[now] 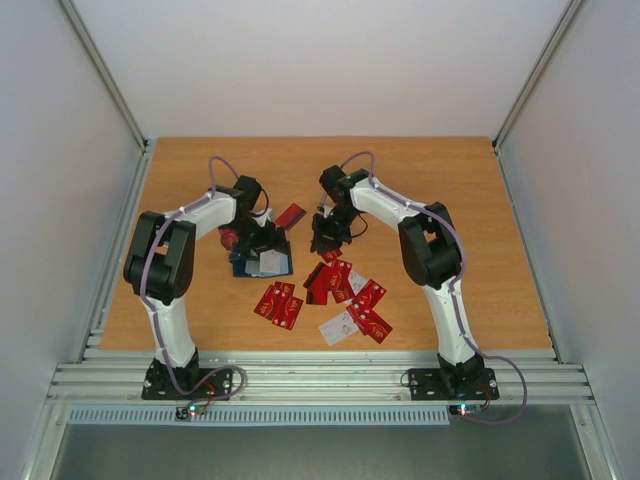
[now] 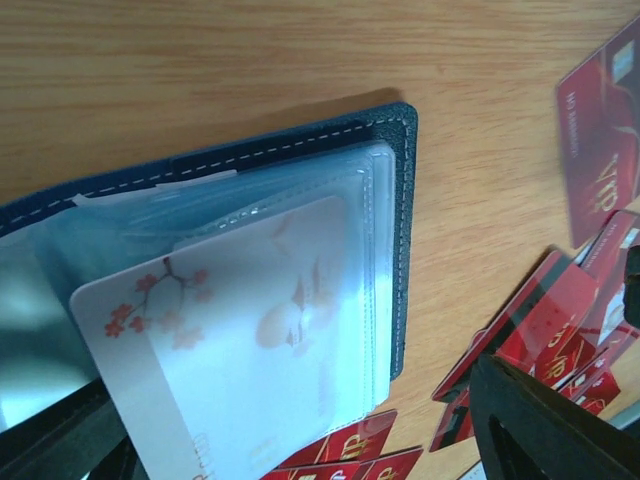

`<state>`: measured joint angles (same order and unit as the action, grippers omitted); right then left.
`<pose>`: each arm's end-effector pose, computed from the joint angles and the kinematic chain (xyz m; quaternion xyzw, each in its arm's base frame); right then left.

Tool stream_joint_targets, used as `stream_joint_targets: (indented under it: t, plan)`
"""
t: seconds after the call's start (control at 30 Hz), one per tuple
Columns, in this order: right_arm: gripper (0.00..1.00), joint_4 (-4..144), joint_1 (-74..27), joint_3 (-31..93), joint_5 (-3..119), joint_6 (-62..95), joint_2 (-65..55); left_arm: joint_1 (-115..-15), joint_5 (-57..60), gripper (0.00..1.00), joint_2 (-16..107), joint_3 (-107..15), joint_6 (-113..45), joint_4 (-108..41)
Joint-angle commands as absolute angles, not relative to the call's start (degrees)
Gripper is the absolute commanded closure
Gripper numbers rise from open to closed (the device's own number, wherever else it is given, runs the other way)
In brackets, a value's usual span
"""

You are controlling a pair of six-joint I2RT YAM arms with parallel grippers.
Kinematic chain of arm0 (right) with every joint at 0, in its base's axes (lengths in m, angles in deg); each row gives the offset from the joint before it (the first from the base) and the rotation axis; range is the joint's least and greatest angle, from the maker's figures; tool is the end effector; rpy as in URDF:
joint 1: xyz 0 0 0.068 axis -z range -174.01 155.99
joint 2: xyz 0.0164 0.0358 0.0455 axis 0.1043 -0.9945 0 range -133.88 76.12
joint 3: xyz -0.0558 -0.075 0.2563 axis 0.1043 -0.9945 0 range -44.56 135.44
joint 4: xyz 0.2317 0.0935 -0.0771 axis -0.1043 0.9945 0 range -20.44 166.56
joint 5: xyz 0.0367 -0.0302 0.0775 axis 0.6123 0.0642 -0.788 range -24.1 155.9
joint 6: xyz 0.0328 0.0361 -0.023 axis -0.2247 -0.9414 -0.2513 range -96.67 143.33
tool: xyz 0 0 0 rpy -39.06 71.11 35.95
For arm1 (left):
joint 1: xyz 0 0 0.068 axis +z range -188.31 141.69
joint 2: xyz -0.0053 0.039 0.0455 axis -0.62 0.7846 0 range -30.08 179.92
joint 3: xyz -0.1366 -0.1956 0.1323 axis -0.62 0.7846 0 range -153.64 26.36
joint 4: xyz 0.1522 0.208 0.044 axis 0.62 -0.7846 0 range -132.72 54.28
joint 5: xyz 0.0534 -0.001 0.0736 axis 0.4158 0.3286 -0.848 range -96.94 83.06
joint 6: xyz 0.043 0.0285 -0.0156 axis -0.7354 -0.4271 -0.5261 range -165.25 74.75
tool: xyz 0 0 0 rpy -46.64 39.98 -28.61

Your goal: Put the credit cards into the card holder

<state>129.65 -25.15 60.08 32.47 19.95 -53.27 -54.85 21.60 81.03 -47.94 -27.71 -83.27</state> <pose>0.3703 0.2467 0.1662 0.2421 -0.9257 -0.2872 0.0440 0.3380 -0.1180 0.1563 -0.0036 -0.9680 0.2494 0.0265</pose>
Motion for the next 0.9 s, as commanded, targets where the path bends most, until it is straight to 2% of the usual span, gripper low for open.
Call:
stream_joint_targets:
  t: [0.0,0.53,0.63,0.73,0.87]
  plan:
    - [0.8,128.1,-26.1,59.8,32.3,18.3,-51.2,-55.1,17.4,0.17,79.4,-48.7,-27.5,-86.4]
    - [0.81,125.1,-28.7,62.0,30.7,14.8,-55.0,-59.0,7.5,0.11,81.4,-52.2,-26.8,-91.3]
    - [0.82,124.4,-28.7,61.6,30.7,14.3,-55.3,-59.1,6.8,0.07,82.1,-52.2,-26.6,-91.1]
    - [0.82,123.2,-28.7,60.7,29.8,13.7,-55.6,-59.3,7.7,0.08,83.0,-52.3,-26.4,-90.4]
    - [0.82,122.5,-28.8,60.4,28.7,13.5,-56.7,-59.9,8.0,0.16,83.9,-52.5,-25.6,-90.0]
